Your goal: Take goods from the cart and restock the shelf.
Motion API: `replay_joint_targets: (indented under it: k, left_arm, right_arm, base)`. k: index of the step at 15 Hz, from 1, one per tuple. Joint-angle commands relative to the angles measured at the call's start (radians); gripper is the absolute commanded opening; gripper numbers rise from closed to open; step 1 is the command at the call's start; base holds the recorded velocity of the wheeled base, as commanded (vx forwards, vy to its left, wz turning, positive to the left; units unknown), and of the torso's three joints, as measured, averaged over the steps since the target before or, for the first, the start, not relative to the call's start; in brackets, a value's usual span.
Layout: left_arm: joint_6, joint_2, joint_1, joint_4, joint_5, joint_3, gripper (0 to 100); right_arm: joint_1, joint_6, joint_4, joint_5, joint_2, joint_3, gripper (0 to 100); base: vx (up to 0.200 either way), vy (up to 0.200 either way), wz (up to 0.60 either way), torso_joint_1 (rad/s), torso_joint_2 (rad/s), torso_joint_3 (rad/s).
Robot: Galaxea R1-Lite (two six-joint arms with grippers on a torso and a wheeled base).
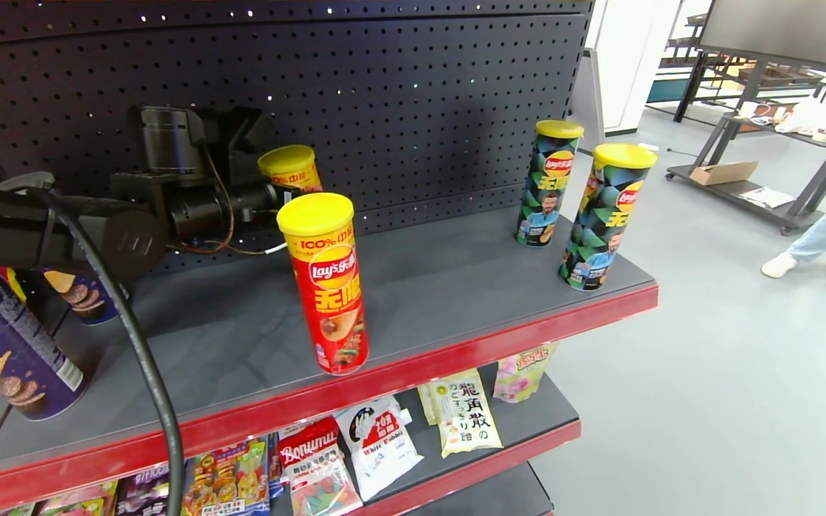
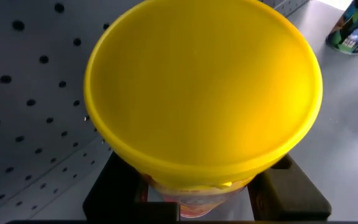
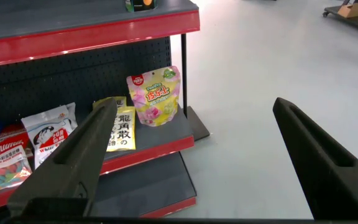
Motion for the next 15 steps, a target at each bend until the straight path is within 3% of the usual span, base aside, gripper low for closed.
replay_joint_targets:
  k: [1,15]
  left_arm:
    - [-0.001,-0.018,-0.001,0.015,0.002,-0.001,0]
    - [-0.005,-0.012,-0.024,0.036,-0.002,0.0,0]
  right_arm:
    - [0.0,-0.001,0.0,0.0,0.0,0.0,100]
    - [0.0,-0.001,0.0,0.0,0.0,0.0,100]
  base:
    - [0.0,0.0,0.0,0.0,0.0,0.0]
    - [0.0,0.0,0.0,0.0,0.0,0.0]
